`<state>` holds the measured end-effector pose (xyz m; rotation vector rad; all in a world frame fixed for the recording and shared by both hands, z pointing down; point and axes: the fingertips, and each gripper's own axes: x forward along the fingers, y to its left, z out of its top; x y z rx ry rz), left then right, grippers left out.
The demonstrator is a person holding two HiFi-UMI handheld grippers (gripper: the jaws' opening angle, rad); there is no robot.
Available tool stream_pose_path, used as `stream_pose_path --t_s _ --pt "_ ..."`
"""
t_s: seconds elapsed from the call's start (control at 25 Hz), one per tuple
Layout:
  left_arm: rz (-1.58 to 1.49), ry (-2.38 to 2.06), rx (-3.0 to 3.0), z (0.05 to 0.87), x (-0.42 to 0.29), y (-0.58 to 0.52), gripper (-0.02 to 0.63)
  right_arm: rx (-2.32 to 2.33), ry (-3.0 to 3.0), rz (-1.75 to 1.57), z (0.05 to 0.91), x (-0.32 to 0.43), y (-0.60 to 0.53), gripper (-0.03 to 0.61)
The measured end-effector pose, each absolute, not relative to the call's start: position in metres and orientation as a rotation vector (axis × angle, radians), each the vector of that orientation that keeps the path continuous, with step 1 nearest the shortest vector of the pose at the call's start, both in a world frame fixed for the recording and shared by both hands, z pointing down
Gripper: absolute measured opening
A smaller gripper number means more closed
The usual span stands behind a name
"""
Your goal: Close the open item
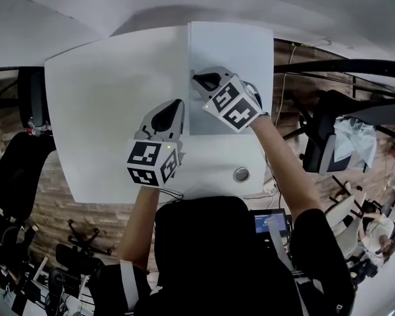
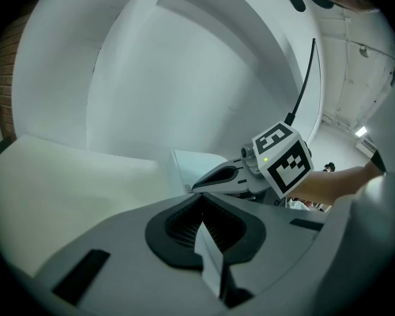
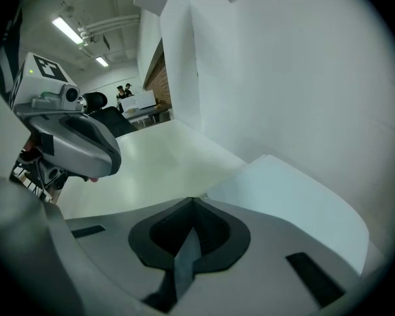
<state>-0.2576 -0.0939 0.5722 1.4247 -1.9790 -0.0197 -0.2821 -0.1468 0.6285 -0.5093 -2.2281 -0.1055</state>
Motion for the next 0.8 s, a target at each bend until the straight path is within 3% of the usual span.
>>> stream_pose_path --t_s 0.8 --pt "-0.034 -1.962 1.462 0.564 -0.26 -0.099 0.014 -0.429 -2.319 -0.079 0.608 -0.281 -0.158 0.037"
